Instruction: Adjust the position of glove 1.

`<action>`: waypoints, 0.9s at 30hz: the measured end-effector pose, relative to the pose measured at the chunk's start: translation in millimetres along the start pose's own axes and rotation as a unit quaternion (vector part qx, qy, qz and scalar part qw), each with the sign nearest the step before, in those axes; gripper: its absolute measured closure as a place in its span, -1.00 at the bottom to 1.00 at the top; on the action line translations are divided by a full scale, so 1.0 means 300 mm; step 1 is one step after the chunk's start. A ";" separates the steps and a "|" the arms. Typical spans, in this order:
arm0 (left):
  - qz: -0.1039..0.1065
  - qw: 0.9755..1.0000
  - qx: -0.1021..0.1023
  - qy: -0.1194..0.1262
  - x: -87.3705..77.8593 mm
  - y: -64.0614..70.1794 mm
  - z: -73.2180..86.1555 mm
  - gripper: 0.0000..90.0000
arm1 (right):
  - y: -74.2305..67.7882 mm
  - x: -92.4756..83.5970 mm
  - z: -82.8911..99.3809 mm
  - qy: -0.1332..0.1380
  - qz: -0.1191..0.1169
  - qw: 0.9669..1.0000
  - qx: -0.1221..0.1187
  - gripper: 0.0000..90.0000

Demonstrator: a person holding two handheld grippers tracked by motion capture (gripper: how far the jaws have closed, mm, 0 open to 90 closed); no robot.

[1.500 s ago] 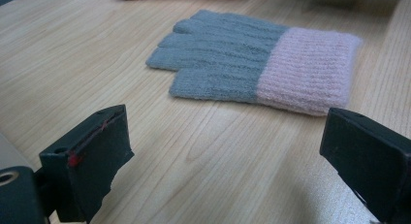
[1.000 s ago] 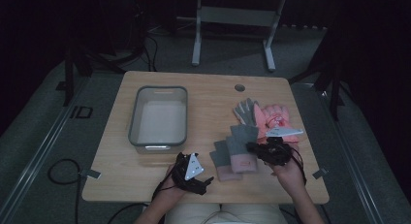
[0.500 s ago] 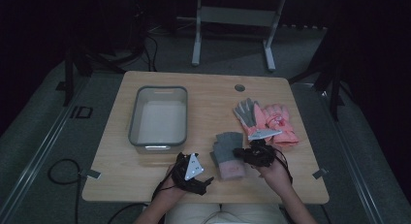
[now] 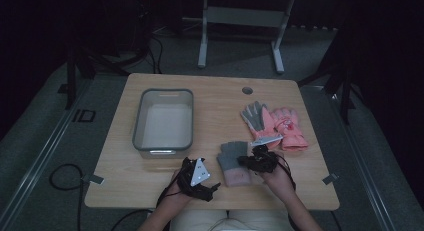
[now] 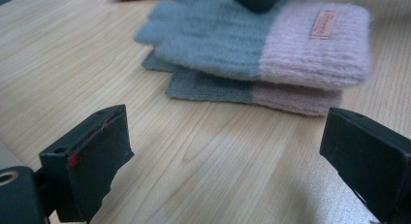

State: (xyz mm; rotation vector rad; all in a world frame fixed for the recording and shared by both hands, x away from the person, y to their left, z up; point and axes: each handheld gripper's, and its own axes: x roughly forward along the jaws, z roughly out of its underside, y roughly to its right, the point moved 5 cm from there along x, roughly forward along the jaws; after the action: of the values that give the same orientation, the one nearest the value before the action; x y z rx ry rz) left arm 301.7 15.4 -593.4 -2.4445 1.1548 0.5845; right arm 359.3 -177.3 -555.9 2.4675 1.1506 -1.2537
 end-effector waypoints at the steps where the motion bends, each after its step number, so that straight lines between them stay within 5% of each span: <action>1: 0.000 1.000 0.000 0.000 0.000 0.000 0.000 -0.92 | 0.004 0.007 0.004 -0.001 0.000 1.000 0.003 0.88; 16: -0.002 1.000 0.002 -0.004 0.001 0.000 0.000 -0.92 | 0.029 0.046 0.035 -0.005 -0.001 1.000 0.011 0.71; 19: -0.007 1.000 0.021 0.009 -0.005 0.014 -0.001 -0.90 | 0.035 0.045 0.037 -0.001 -0.003 1.000 0.016 0.61; 27: 0.025 0.999 0.024 0.015 -0.024 0.042 -0.022 -0.93 | 0.033 -0.034 0.017 0.013 0.005 1.000 0.001 0.54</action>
State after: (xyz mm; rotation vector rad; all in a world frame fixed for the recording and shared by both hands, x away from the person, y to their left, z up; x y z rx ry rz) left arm 288.9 9.0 -585.9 -2.3976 1.2318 0.5294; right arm 359.3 -192.3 -553.5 2.4955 1.1413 -1.2249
